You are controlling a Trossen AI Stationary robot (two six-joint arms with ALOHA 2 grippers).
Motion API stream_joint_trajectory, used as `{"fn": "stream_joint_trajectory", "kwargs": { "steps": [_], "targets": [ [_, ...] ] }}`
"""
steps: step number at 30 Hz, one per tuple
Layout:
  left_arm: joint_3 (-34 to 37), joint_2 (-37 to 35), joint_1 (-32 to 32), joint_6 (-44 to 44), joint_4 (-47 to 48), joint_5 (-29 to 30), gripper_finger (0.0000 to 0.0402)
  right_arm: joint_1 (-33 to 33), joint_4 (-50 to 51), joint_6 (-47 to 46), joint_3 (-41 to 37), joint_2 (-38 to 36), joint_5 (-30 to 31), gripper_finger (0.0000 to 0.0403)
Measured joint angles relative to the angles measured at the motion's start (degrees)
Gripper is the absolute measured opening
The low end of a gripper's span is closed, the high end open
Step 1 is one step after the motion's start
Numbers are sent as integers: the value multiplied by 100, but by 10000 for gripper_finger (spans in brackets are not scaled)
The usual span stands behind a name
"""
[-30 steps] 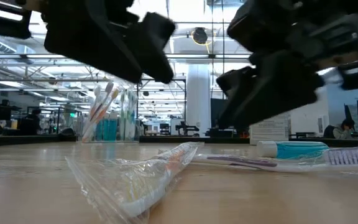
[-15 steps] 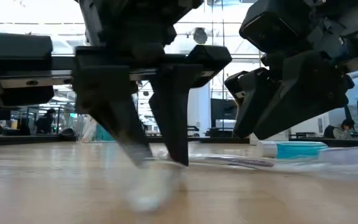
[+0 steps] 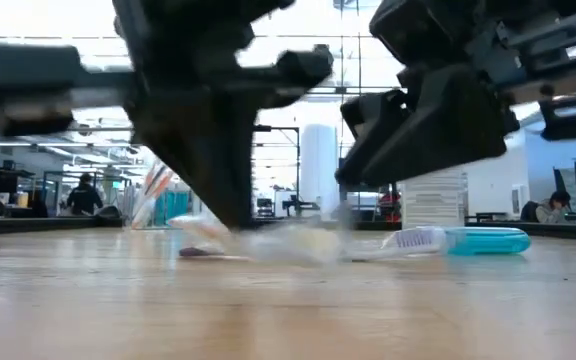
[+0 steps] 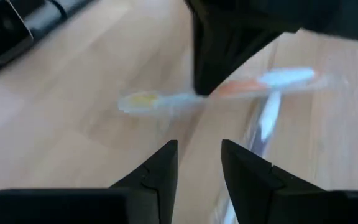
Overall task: Pick & Place toothbrushing station
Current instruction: Put the orange toothbrush into the transparent organizer
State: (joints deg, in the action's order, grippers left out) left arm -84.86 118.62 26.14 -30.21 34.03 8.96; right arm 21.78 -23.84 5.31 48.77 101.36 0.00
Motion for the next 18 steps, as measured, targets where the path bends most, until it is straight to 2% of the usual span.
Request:
{"fn": "stream_joint_trajectory", "kwargs": {
  "steps": [5,10,18],
  "targets": [
    [0,-377,156,476,61,59,7,-46,-71,128,0,-2,11,114],
    [-2,-601,306,453,313,599,4,-30,-187,139,-2,-256,-7,114],
    [-2,-1101,314,789,1277,1498,4,20,1288,-315,-2,-1435,-7,114]
  ]
}}
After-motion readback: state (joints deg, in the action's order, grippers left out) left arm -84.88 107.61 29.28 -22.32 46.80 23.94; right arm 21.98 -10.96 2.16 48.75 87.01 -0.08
